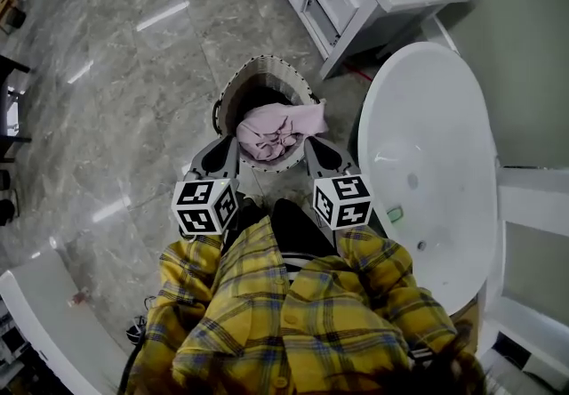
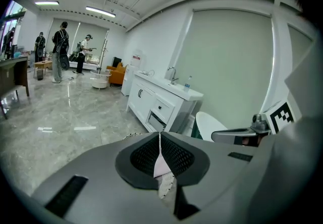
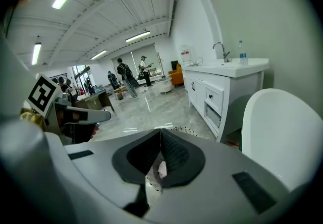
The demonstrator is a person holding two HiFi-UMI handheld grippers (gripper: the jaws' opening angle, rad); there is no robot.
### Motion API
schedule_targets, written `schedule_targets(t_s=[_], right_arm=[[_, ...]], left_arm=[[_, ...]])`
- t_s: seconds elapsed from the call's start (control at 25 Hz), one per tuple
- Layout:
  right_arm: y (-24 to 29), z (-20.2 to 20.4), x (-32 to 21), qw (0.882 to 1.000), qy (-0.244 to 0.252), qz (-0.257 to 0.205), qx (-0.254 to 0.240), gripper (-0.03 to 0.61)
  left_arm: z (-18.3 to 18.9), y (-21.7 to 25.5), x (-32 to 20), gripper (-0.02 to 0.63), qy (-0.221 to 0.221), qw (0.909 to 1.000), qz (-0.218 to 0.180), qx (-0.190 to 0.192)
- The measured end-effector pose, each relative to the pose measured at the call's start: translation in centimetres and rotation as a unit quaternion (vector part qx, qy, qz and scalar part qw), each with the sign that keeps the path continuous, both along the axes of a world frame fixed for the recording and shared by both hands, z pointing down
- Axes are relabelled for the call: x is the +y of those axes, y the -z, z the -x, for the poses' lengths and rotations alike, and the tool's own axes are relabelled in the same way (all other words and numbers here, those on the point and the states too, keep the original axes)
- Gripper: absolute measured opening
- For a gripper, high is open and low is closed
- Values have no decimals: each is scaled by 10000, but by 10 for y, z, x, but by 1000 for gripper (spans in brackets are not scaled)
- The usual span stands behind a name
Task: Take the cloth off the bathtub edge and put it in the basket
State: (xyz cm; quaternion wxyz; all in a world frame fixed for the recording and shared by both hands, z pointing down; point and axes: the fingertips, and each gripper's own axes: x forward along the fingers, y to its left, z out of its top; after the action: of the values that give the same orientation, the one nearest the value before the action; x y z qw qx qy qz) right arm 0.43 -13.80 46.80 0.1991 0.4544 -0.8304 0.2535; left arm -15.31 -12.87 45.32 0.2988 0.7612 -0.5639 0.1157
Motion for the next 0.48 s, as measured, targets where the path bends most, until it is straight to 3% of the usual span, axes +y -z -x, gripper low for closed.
schedule_targets(t_s=[0.2,0.48], right_arm=[[14,-3,3,9998,-120,-33,-175,26],[26,-10,6,9992,-240,-124,-283,26]], left_arm=[[1,16,2,23,51,9997,-91,198],[1,27,7,23,54,9997,-192,141]])
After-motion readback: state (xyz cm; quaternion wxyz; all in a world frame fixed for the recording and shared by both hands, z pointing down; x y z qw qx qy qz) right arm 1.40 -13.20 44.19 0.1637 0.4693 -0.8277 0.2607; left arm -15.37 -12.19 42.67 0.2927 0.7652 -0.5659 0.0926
